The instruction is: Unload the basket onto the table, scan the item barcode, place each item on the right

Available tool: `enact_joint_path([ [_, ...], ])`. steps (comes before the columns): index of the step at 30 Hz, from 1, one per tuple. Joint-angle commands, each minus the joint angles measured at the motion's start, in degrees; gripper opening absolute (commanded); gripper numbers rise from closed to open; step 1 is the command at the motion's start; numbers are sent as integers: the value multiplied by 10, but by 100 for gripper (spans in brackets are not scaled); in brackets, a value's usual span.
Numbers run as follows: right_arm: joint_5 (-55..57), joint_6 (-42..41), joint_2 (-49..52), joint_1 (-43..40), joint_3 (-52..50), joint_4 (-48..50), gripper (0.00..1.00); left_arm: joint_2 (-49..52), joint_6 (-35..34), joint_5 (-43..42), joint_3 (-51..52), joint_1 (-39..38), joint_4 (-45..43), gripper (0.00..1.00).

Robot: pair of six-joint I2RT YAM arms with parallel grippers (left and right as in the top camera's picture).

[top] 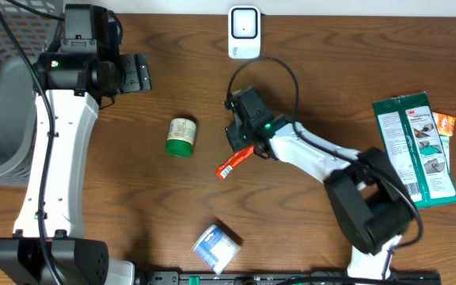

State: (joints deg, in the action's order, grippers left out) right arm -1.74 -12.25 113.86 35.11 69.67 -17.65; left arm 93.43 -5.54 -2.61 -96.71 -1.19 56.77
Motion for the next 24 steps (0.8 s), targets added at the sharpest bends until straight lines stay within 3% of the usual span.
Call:
enact_joint_path([
  [1, -3, -10, 3, -2, 3, -22, 4, 7, 3, 7, 1, 2, 2, 88],
  [6, -3, -10, -31, -2, 4, -104, 1, 7, 3, 7, 1, 2, 2, 88],
  [15, -58, -8, -87, -1, 4, -237, 15, 7, 3, 7, 1, 2, 2, 88],
  [19, -144, 52, -94, -10, 12, -257, 16, 7, 3, 7, 1, 2, 2, 88],
  [24, -92, 81, -105, -31, 18, -178, 15, 7, 3, 7, 1, 2, 2, 88],
])
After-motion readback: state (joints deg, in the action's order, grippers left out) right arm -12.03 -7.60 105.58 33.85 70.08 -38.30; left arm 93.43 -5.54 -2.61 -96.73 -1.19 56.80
